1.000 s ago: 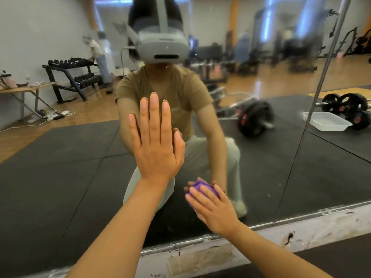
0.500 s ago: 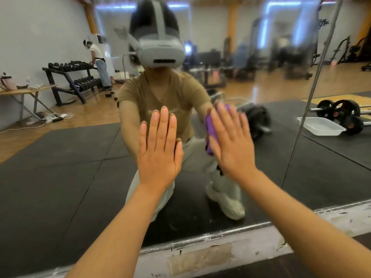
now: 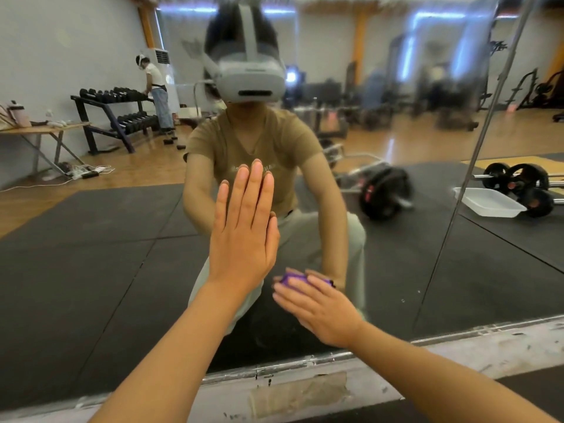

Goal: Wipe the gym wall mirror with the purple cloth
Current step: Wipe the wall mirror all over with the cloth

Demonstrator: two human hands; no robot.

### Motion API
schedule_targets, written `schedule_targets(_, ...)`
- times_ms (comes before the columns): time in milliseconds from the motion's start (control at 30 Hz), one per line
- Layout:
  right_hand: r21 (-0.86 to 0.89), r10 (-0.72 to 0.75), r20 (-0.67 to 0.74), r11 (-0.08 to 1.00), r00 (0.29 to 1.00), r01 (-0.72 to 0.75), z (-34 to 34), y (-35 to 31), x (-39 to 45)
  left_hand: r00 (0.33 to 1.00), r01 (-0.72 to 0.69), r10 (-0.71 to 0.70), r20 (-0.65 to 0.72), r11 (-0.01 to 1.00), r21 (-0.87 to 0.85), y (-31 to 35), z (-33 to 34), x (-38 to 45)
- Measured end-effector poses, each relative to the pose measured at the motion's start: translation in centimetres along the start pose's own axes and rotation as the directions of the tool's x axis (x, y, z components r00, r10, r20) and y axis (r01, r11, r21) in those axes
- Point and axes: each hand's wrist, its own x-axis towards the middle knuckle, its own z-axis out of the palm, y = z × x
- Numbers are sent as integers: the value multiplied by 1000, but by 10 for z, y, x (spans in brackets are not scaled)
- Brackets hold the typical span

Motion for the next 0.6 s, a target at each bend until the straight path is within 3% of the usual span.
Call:
schedule_targets(133,-19,-16,9,1000,1000,16,7,-13,-11,997,-3,-1,77,999,54,-20,-18,-13)
schedule_targets(267,-30,-325,109,944,940,330,1,6,-17,990,-20,5,142,994,104,-37,-25,-36)
schedule_targets(333,-80,-401,127,907,907,412,-3,22,-8,990,-19,3,141,994,109,-43,-27,-39)
schedule_targets(400,-105,-420,51,900,906,423,-11,43,11,991,-12,-5,136,993,120,-53,-31,-42)
schedule_targets(533,49,-127,-146,990,981,135,-61,111,86,994,-2,-16,105,984,177,-75,-33,-53)
schedule_targets(600,116,127,-278,988,952,-98,-91,146,129,997,-9,-7,77,978,208,-82,-29,-61)
